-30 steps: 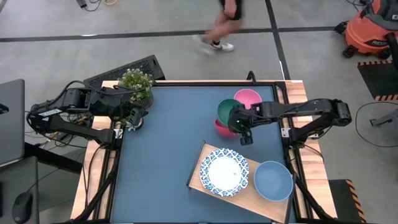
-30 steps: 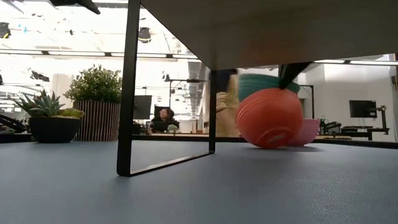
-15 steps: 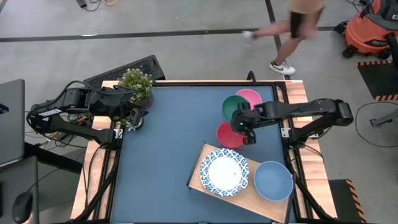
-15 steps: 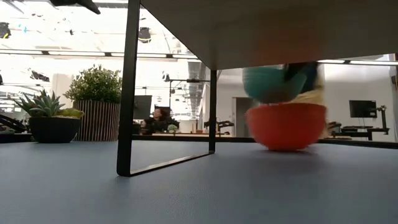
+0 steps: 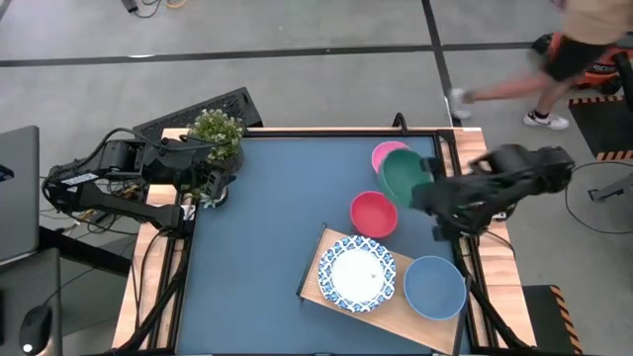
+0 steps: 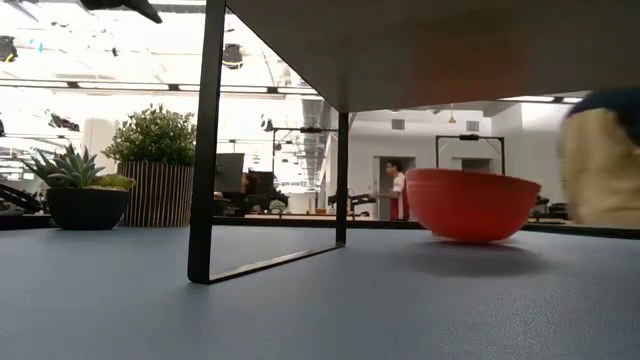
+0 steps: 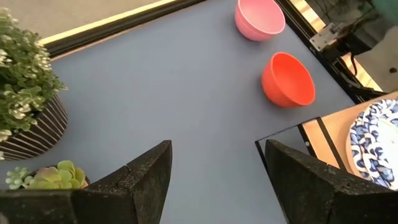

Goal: Place and stack bowls onto a shelf
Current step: Stack the green bowl on the top of the blue bowl on the shelf

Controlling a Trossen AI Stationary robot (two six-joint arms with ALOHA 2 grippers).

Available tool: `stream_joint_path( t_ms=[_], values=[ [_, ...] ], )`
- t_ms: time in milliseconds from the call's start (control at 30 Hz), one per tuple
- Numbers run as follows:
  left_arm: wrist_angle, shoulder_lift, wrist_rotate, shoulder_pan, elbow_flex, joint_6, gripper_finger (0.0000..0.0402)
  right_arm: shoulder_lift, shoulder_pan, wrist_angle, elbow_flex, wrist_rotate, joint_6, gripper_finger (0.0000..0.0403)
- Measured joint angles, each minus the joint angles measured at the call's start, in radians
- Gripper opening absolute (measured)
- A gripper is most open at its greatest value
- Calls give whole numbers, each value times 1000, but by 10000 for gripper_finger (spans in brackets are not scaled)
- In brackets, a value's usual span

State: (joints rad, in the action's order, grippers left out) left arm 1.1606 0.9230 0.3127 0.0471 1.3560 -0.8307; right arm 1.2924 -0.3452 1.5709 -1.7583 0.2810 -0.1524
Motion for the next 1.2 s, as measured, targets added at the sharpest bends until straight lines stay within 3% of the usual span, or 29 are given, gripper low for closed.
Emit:
stream_joint_path(
  t_ms=[233, 633, 1000, 1200],
  values=[
    [0, 0, 26, 0, 0, -1, 243, 1, -289, -1, -169, -47, -329, 30],
    [0, 0, 77, 0, 0, -9, 243, 78, -683, 0, -168, -9, -814, 30],
    [0, 0, 94, 0, 0, -26, 243, 248, -748, 1, -168, 8, -834, 30],
    [0, 0, 94, 0, 0, -26, 243, 300, -748, 1, -168, -58, -830, 30]
  ],
)
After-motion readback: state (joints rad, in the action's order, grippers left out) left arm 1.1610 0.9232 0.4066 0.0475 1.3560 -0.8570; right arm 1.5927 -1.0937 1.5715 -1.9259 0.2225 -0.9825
